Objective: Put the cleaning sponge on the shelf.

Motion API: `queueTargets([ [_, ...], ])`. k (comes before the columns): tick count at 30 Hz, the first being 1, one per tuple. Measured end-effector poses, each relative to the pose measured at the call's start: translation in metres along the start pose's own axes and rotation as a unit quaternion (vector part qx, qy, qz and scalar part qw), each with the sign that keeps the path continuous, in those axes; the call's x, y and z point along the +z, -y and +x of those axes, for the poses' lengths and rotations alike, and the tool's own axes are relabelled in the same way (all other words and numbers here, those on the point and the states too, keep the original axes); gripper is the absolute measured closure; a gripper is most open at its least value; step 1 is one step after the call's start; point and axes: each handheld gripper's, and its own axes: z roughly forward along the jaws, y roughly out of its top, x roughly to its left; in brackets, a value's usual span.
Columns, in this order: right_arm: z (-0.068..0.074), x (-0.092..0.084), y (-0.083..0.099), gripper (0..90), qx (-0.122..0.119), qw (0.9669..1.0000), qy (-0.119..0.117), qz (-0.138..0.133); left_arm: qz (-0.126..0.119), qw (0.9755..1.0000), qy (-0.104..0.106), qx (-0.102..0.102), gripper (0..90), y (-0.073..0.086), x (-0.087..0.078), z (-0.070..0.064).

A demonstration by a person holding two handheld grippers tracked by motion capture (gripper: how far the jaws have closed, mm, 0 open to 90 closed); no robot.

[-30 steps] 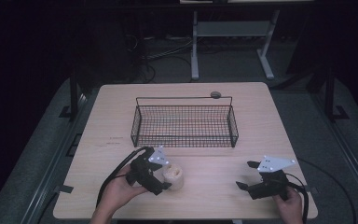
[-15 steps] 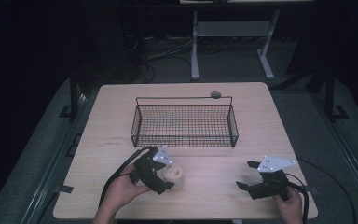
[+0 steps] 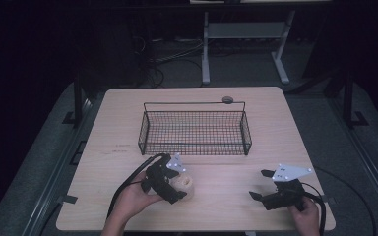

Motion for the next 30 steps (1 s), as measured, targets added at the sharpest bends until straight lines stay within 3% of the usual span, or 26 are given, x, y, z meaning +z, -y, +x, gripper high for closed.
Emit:
queueTargets([
  [20,0.000,0.000,0.000,13.6,-0.001,1.0000,0.000,0.000,0.012,0.9998,0.011,-0.006,17.5,-0.006,0.014,0.002],
  [22,0.000,0.000,0.000,13.6,-0.001,1.0000,0.001,0.000,0.012,0.9998,0.015,-0.003,21.9,-0.006,0.014,0.002],
  [30,0.000,0.000,0.000,13.5,-0.001,1.0000,0.001,0.000,0.014,0.9997,0.017,-0.008,23.7,-0.005,0.015,0.003],
])
